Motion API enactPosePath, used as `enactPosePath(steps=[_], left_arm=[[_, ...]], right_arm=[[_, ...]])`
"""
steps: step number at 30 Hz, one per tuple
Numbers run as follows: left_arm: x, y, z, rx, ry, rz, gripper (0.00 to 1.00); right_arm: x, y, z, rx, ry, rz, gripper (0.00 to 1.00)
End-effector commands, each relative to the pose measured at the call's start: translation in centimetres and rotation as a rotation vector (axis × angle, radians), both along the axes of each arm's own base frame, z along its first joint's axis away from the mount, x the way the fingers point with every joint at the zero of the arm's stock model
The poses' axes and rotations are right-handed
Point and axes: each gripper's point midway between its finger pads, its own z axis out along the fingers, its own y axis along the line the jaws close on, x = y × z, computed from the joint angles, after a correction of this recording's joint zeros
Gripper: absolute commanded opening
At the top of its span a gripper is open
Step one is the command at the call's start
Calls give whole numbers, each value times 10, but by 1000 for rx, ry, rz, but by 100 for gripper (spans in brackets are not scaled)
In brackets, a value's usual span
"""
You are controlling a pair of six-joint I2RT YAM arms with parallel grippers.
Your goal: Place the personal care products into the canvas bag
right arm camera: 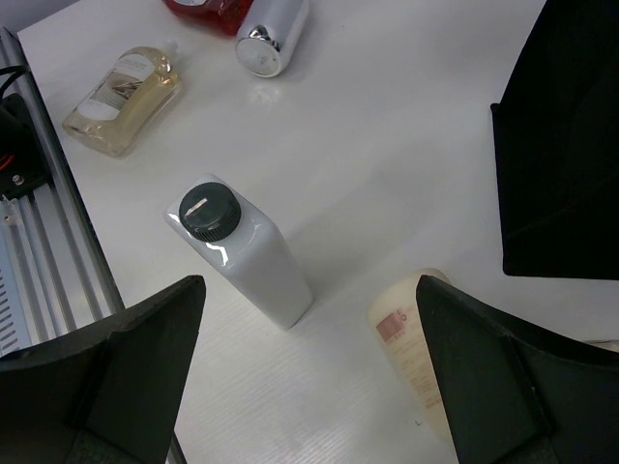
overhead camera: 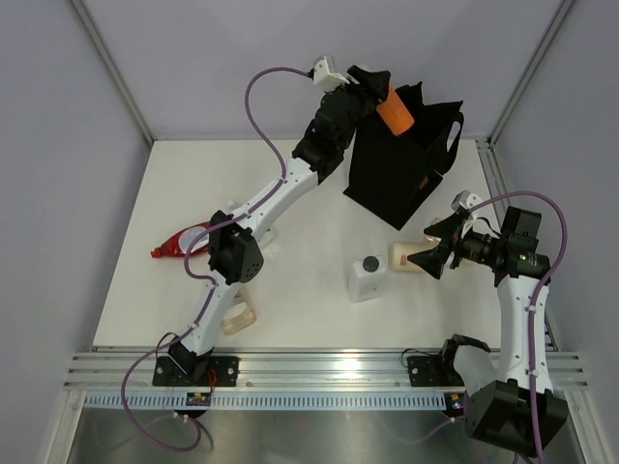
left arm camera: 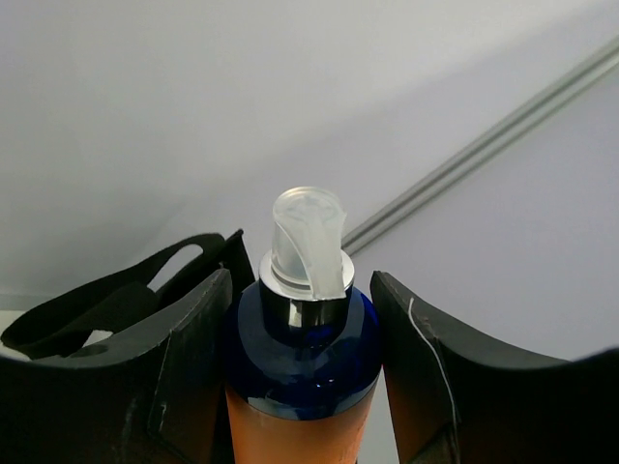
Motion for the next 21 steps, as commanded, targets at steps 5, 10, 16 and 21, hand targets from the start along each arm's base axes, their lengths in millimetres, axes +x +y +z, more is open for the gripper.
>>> enactPosePath(steps=[5,10,16,21], left_arm=[[0,57,97,-487,-137,133,0],[8,57,85,-393,-142,181,0],[14,35,54,-171,-152,145,0],[1,21,56,16,-224,99,0]], right_arm=[[-1,0,-1,12,-6,14,99],[-1,1,0,15,-7,16,100],[-2,0,1,14,-9,16,99],[-2,0,0,16,-8,16,100]])
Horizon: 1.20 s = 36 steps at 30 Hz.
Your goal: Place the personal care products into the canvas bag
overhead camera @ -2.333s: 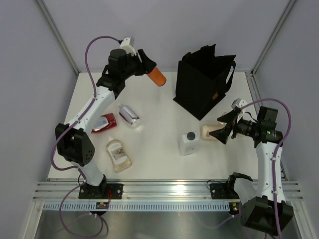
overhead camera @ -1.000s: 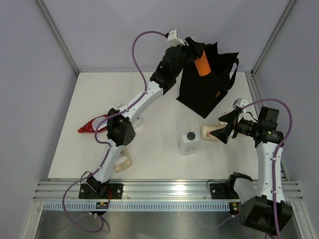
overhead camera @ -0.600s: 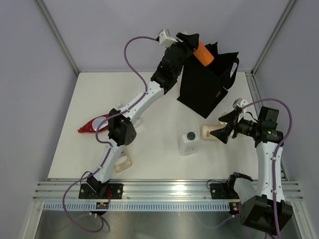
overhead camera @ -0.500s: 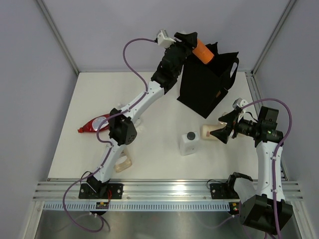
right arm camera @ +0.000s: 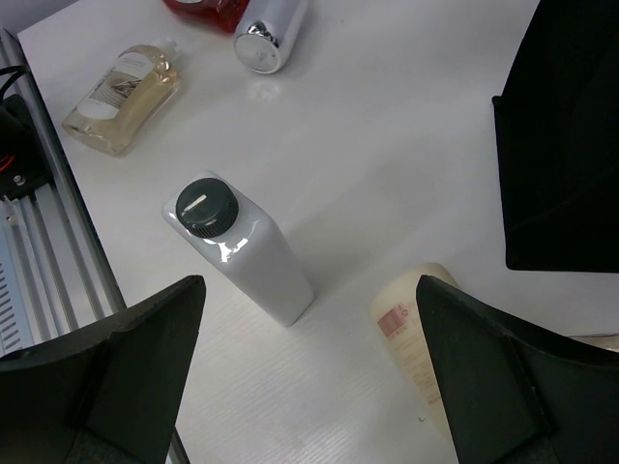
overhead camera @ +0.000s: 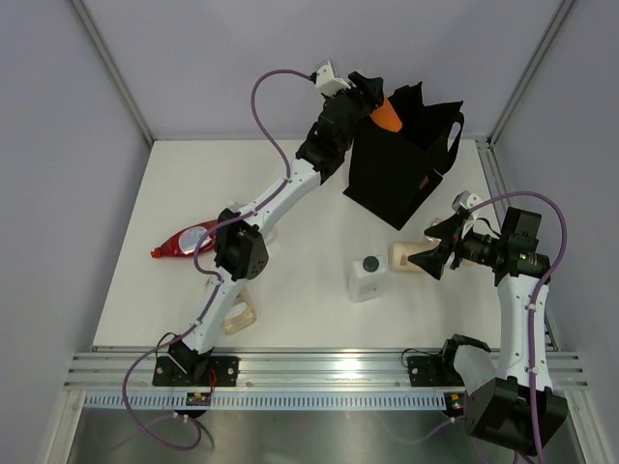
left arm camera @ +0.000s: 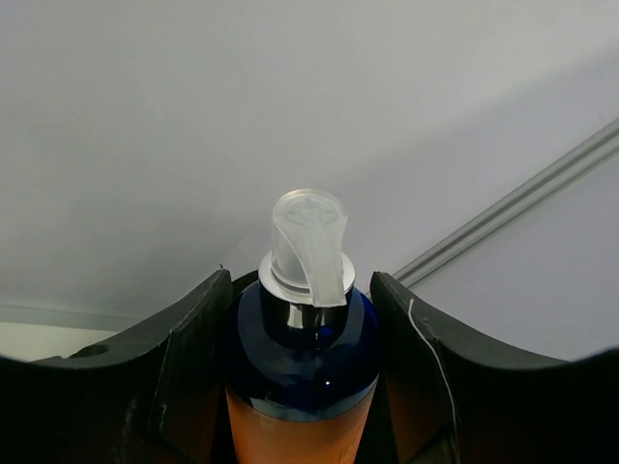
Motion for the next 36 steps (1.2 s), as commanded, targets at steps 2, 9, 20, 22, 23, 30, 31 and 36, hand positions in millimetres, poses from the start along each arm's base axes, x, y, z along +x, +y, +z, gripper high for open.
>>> enactPosePath(steps=[2,9,20,22,23,30,31,36], left_arm=[[-39,5,94,97,-277,-47,0],[-63,-7,82,496,-361,-120,0],[-79,-10,34,953,-409,-246,0],[-77,-12,25,964,-405,-261,0],[-77,-15,19,972,-401,-273,0],[-68,-42,-32,967,-350,-383,0],[-66,-42,-38,971,-340,-383,0],[-58,-46,-72,952,-268,-420,21]], right_arm=[[-2,2,4,14,-22,22,99],[-2,2,3,16,-18,23,100],[-2,2,3,21,-17,25,100],[-2,2,3,21,-15,25,100],[-2,2,2,22,-12,27,100],[-1,1,0,17,-7,19,99],[-1,1,0,18,-8,20,100],[-1,1,-1,19,-3,20,100]])
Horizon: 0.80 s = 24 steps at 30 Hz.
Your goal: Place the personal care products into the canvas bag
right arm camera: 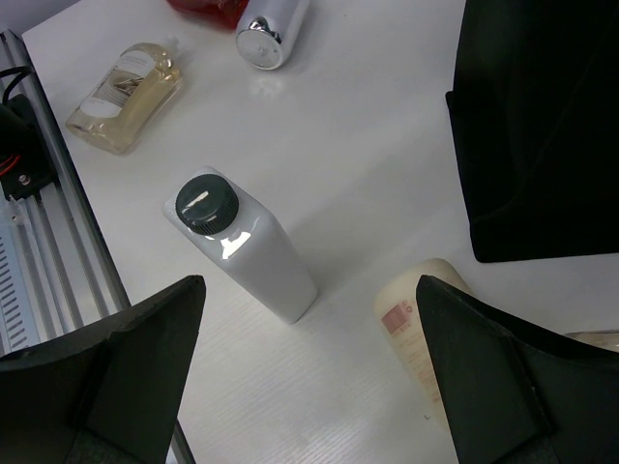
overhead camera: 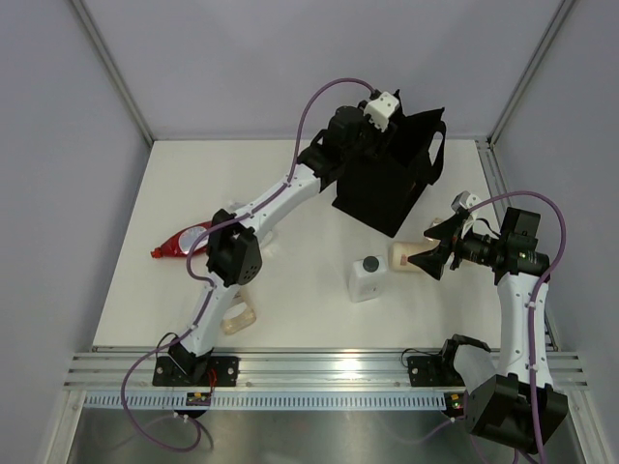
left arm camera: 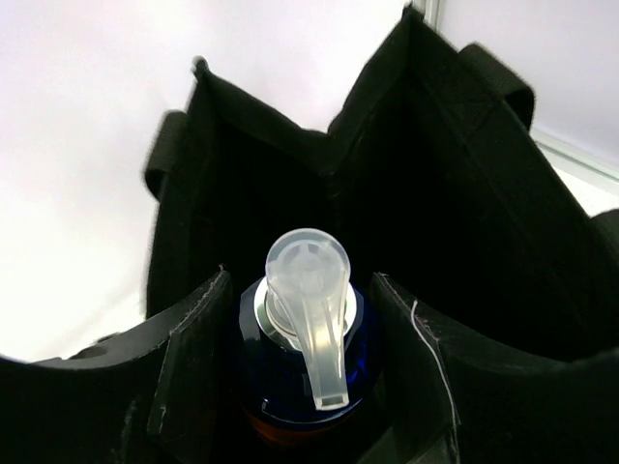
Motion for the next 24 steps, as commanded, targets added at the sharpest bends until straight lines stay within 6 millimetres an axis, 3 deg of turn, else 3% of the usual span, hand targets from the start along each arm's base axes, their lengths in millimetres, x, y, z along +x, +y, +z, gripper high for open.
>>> enactPosePath(steps=[1,5,10,15,17,19,22,24], left_arm=[[4,-8,12,-59,-30,-29,27],[9,-5,-2,-116,48,-20,47],[13,1,-6,-131,73,-16,62],[9,4,-27,-124,127,2,73],[8,5,-29,-123,137,3,89],[5,6,-30,-119,144,2,89],[4,10,-17,-136,126,3,89],[2,13,3,-161,101,4,90]], right_arm=[[-1,1,3,15,-23,20,99],[0,1,1,12,-19,17,99],[0,1,1,11,-18,16,100],[1,0,-1,10,-11,13,100],[1,0,-1,6,-12,10,100],[1,-1,-2,5,-9,8,100],[1,-1,-3,5,-8,9,99],[0,-1,-3,4,-7,9,99]])
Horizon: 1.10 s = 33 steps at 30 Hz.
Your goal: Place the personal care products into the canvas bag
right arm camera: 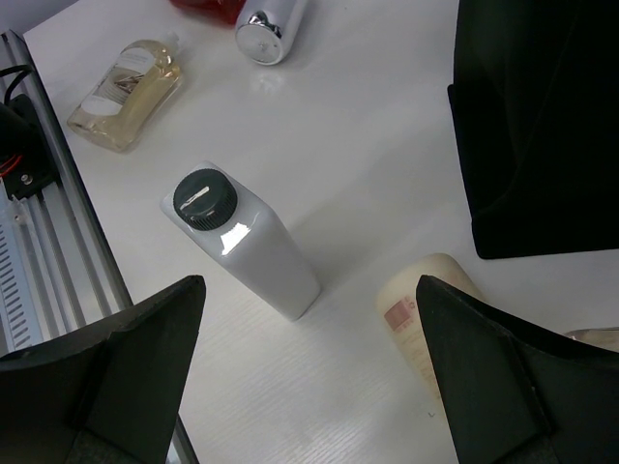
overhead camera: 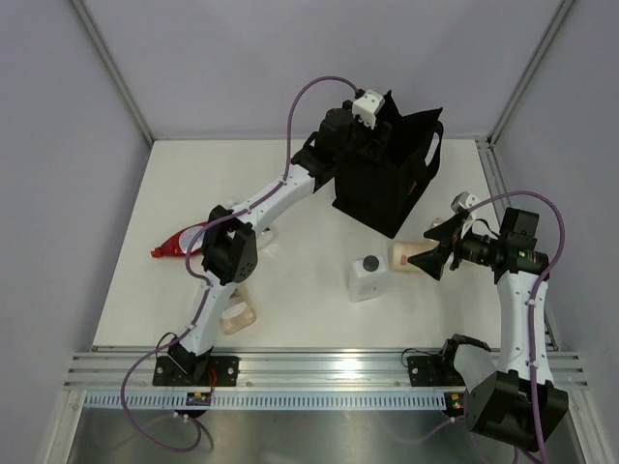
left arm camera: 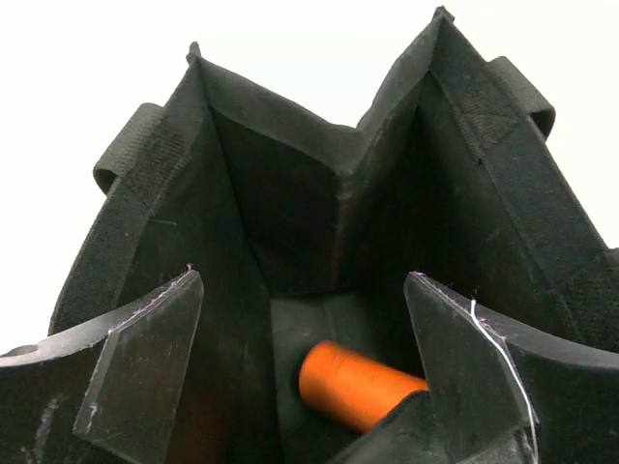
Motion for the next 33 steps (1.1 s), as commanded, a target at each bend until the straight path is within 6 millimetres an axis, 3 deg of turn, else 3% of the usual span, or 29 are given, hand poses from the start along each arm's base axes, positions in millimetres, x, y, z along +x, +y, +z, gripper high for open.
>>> enactPosePath(steps=[1,4,5,8,9,11,12,14,15,16,17,18,19,21,22,24,25,26,27,28,29,31,32,33], left_arm=[[-12,8,32,-34,-11,-13,90],[-18,20,80,-102,-60,9,91],[-22,29,106,-131,-90,22,91],[-32,48,145,-182,-119,53,93],[-42,58,171,-207,-145,61,99],[-52,74,184,-205,-138,90,99],[-68,89,212,-234,-167,98,99],[-83,104,222,-243,-167,103,99],[-88,108,204,-215,-130,107,99],[-109,126,226,-240,-157,107,99],[-117,135,222,-233,-141,113,99],[-121,139,189,-188,-86,119,99],[-144,157,204,-213,-101,119,99],[-162,172,183,-192,-57,117,99],[-182,188,162,-177,-23,123,99],[-202,203,137,-163,18,128,99],[-210,209,93,-130,102,140,99],[-231,223,98,-160,88,138,99],[-240,229,87,-165,110,141,99],[-251,234,49,-144,189,152,99],[-266,245,52,-173,179,154,99],[-282,256,28,-185,246,177,99],[-288,261,4,-166,289,190,99],[-298,268,6,-194,278,192,99]], right_arm=[[-1,0,2,0,-25,13,99],[-2,0,1,-1,-27,20,99],[-3,1,1,-1,-28,23,99],[-9,4,-1,-7,-38,53,99],[-10,4,1,-12,-49,60,99],[-18,9,0,-8,-61,101,100],[-19,11,5,-13,-78,126,99],[-36,19,3,-70,-133,228,100],[-31,17,6,-140,-192,271,99],[-42,21,4,-143,-148,310,100],[-49,27,5,-163,-158,376,99],[-50,28,5,-201,-167,430,99],[-59,32,5,-219,-205,501,100],[-64,39,2,-246,-213,577,100],[-56,40,1,-274,-248,580,99],[-55,45,-4,-324,-228,593,100],[-47,50,-4,-349,-273,608,99],[-46,53,-4,-359,-276,619,100],[-49,59,-7,-365,-253,650,100],[-48,64,-7,-367,-251,667,100],[-48,67,-7,-369,-241,677,100],[-42,78,-12,-389,-224,679,99],[-39,81,-15,-400,-224,675,100],[-35,79,-24,-429,-177,647,99]])
